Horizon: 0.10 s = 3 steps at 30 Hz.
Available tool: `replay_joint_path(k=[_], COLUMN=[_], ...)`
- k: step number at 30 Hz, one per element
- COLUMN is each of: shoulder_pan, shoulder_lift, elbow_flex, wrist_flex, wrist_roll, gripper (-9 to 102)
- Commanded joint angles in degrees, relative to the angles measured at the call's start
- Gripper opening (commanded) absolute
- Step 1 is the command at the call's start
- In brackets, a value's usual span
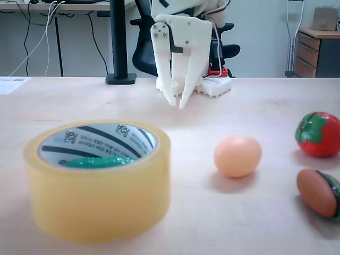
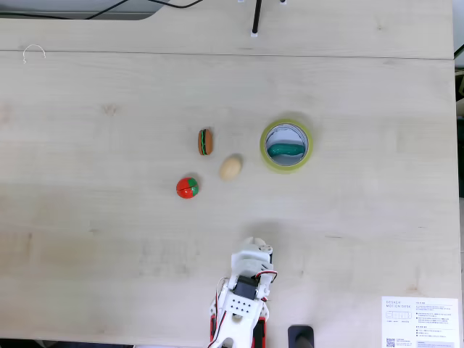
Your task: Grasp a cucumber and put it in the hole.
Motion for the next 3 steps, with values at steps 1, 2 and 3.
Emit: replay_joint_path(k=[1,2,3], shoulder_pan=[-0.09,-0.09,-0.09], shoulder_lift=[-0.26,-0.26,-0.26], elbow_flex=[0.26,0.26,0.26], wrist_flex=[0.44,0.44,0.44], wrist_roll=[-0.26,-0.26,-0.26], gripper=[0,0,0])
